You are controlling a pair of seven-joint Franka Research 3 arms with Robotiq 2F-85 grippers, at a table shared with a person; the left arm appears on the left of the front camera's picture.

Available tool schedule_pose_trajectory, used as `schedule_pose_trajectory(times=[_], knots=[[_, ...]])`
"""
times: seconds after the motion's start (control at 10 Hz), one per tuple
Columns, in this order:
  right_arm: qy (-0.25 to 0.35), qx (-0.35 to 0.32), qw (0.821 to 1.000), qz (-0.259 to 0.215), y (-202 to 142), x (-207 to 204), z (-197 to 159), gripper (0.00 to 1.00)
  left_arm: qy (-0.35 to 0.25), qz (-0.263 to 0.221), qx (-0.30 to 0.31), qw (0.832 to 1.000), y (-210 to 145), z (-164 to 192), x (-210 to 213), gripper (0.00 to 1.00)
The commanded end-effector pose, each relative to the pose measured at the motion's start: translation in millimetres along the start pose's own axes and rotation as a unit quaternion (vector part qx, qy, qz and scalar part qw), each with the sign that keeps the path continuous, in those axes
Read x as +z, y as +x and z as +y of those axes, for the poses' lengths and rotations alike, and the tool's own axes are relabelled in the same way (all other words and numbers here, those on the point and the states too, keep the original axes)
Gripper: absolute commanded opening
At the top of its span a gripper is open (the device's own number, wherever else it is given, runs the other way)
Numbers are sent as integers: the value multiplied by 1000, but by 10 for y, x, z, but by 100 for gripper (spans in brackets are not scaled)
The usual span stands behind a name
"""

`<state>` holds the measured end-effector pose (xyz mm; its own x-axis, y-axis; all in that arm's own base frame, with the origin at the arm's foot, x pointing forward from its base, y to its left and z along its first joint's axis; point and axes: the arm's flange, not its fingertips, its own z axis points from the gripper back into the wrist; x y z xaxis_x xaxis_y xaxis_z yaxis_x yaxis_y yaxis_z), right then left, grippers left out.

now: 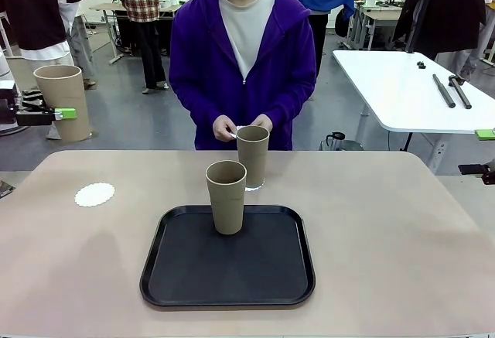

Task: Place coasters on the table and set cups on them.
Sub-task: Take one Reusable plastic cup from the Flat Tray and place it on a coaster set by the human.

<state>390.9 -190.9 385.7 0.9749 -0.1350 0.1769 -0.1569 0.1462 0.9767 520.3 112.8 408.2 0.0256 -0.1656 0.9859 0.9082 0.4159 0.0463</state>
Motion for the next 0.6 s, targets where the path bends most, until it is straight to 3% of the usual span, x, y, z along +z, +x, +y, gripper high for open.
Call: schedule_pose_trajectory(times=[0.0, 0.3, 0.5], knots=[[2, 1, 1000, 2, 10, -2, 1, 100, -26, -9, 32, 999, 20, -103, -47, 85], [2, 1, 1000, 2, 10, -2, 1, 100, -38, -9, 43, 998, -19, -254, -66, 85], [2, 1, 1000, 2, 10, -2, 1, 100, -27, -9, 32, 999, -77, -132, -93, 85]])
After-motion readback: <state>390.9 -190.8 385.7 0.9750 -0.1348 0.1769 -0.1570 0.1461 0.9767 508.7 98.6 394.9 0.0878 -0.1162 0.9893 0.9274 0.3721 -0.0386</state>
